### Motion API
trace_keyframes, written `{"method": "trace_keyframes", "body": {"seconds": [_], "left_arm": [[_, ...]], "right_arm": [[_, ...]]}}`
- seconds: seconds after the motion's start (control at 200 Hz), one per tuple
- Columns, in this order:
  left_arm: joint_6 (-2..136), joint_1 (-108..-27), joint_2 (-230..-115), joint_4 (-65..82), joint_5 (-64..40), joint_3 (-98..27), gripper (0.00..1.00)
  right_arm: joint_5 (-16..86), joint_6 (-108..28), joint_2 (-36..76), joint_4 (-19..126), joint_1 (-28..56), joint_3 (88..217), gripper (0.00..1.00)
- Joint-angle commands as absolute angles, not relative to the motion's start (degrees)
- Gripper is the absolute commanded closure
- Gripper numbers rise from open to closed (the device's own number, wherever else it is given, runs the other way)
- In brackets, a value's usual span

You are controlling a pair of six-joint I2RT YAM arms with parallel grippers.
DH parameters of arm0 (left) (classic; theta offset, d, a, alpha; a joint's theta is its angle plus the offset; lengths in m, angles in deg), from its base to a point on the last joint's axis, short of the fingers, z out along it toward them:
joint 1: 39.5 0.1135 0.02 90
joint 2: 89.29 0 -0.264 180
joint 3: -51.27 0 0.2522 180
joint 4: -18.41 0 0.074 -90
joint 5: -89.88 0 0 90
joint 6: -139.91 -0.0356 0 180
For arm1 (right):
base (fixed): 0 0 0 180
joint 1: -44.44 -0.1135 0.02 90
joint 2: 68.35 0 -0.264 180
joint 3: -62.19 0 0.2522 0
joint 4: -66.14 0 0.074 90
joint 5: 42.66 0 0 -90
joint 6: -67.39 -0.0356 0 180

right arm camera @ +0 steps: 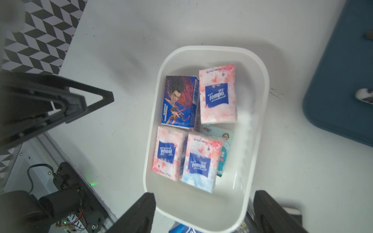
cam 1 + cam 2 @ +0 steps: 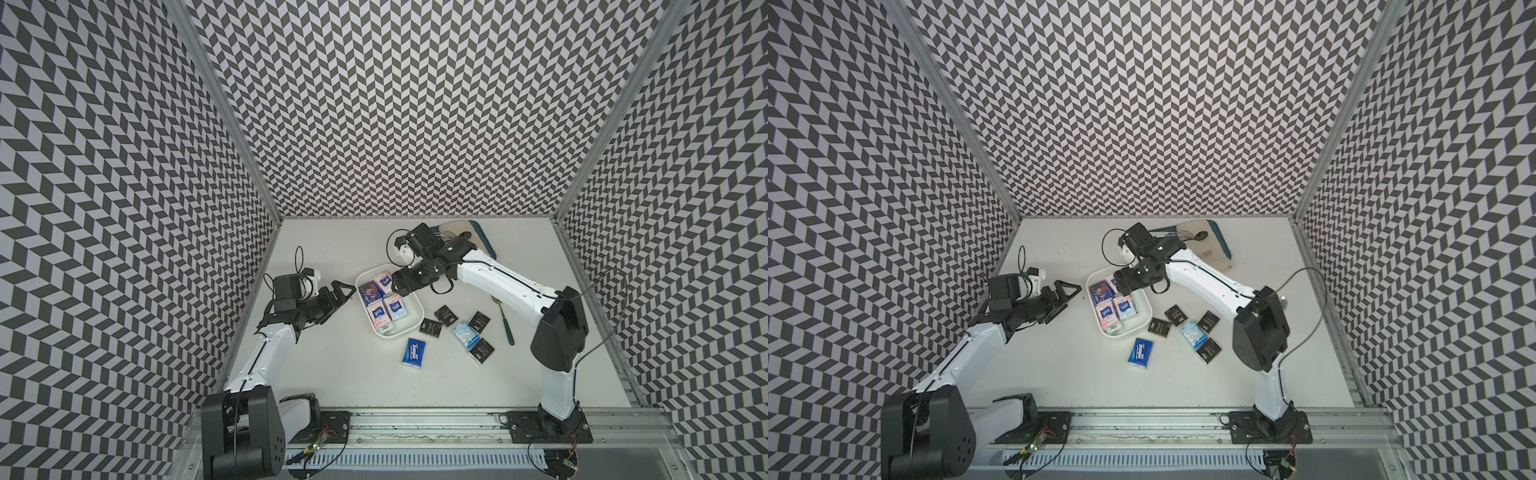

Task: Put the pocket tissues into the storage box
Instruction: Place the pocket tissues in the storage box, then pick up the pocket tissues from the center of the board.

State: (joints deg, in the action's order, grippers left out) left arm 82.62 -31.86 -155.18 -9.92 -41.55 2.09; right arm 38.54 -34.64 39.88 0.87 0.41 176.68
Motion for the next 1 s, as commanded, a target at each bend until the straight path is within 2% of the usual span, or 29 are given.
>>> {"method": "trace_keyframes", "body": {"seconds": [0.0, 0.315, 0.541, 0.746, 0.996], "left_arm": [[82.25, -32.18, -154.2, -8.63, -41.64, 2.49, 0.0], [82.85, -36.94, -154.72, -8.49, -39.6, 2.79, 0.0], [83.44, -39.41, -155.29, -8.48, -38.86, 2.89, 0.0], [82.79, -39.59, -155.12, -9.75, -38.17, 2.03, 0.0], [82.66, -39.59, -154.59, -10.23, -37.83, 2.26, 0.0]], "right_arm": [[44.81, -34.05, 35.17, 1.47, 1.0, 169.19, 0.17], [47.95, -32.59, 24.33, 3.52, 4.13, 149.08, 0.13], [49.08, -31.0, 22.69, 7.91, 6.38, 139.23, 0.1], [46.67, -29.6, 25.06, 12.09, 6.98, 136.86, 0.09], [47.74, -28.85, 27.89, 12.39, 7.09, 136.55, 0.12]]}}
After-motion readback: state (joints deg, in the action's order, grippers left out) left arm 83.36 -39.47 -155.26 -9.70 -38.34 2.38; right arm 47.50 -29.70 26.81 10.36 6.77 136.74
